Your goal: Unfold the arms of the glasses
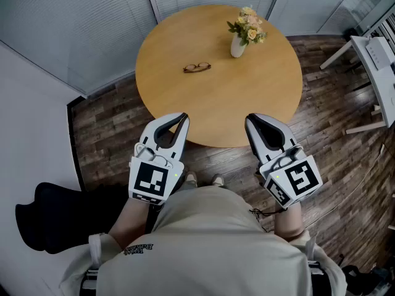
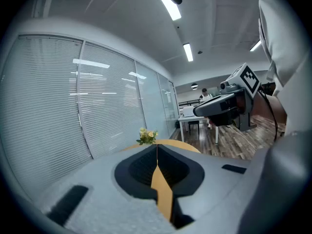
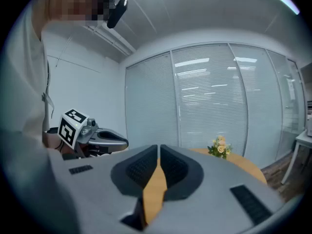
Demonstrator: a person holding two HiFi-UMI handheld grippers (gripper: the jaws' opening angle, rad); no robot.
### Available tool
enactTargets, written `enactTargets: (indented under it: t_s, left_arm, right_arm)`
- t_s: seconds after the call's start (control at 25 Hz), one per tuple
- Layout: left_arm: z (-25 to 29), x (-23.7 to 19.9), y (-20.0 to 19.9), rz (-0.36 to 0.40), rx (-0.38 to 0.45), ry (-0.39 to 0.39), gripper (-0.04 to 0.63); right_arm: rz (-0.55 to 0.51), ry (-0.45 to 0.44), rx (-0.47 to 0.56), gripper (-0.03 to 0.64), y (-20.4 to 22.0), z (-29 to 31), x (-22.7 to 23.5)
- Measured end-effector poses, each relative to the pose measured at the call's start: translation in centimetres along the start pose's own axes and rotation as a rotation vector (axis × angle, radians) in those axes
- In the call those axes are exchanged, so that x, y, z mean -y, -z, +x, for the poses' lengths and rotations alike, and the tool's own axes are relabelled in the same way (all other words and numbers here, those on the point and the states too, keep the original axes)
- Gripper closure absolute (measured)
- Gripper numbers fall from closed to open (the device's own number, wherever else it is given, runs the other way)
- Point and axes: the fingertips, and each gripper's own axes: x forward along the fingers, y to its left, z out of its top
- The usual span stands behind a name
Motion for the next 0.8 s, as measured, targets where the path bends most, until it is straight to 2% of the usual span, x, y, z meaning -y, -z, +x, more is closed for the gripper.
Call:
enactTargets:
  t_s: [0.8]
  left_arm:
    - [0.6,-0.1,-0.1,-0.013,-0.001,-0.014,0.572]
  right_arm:
    - [0.030,0.008,0.004,0.577,0.4,0.3,1.2]
